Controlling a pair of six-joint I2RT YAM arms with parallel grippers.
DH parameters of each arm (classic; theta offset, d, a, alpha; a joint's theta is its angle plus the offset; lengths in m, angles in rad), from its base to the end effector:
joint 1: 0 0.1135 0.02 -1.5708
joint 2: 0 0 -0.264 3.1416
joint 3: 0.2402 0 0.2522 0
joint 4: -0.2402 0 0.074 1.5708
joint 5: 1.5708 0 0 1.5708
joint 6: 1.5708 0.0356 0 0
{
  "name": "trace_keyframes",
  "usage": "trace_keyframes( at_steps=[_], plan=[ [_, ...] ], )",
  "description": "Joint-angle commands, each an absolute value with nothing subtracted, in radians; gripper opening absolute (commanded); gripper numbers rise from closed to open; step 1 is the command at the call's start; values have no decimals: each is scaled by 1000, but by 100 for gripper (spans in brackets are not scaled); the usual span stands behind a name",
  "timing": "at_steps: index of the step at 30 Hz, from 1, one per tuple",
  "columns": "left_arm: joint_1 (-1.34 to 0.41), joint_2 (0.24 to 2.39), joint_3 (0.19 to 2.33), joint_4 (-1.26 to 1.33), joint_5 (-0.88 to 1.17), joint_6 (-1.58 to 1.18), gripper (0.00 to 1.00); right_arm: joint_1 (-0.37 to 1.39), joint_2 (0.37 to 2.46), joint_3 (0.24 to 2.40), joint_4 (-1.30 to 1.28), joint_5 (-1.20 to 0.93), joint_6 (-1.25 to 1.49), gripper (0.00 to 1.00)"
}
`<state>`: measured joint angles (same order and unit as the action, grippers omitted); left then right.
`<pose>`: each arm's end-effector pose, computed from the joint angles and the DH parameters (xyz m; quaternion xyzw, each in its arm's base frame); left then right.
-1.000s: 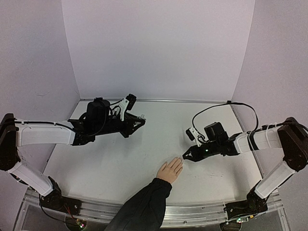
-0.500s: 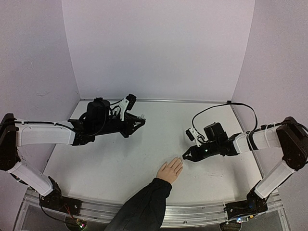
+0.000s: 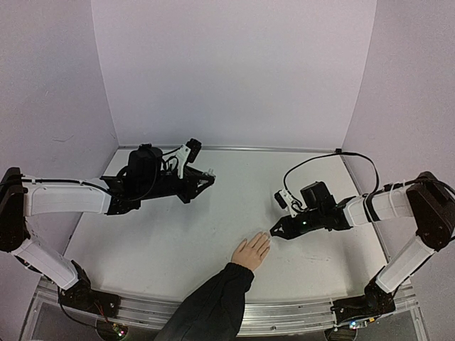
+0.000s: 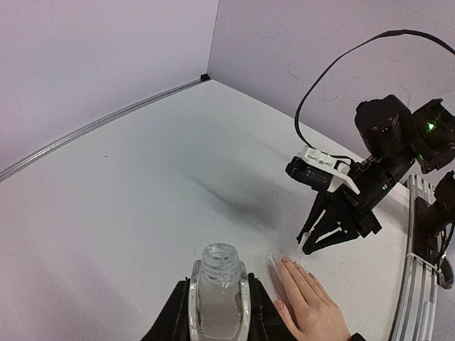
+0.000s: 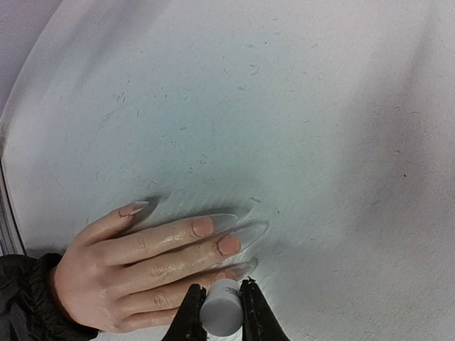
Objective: Paint the nails
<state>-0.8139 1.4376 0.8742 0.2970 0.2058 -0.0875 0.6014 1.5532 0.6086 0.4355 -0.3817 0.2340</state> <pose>0.2207 -0.2442 0.2664 0.3391 0.7168 -0.3365 0.5079 0.2407 0.1812 0.1620 -0.2491 0.8149 0.3512 0.3880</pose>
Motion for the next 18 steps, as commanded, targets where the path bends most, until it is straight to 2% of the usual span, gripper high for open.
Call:
trace_keyframes(
  at_steps=[1, 18],
  plan=[
    [-819, 1407, 873, 358, 204, -94, 0, 607, 1561, 632, 438, -381, 242, 0],
    [-820, 1410, 874, 358, 202, -91, 0, 608, 1580, 643, 446, -366, 253, 0]
  ],
)
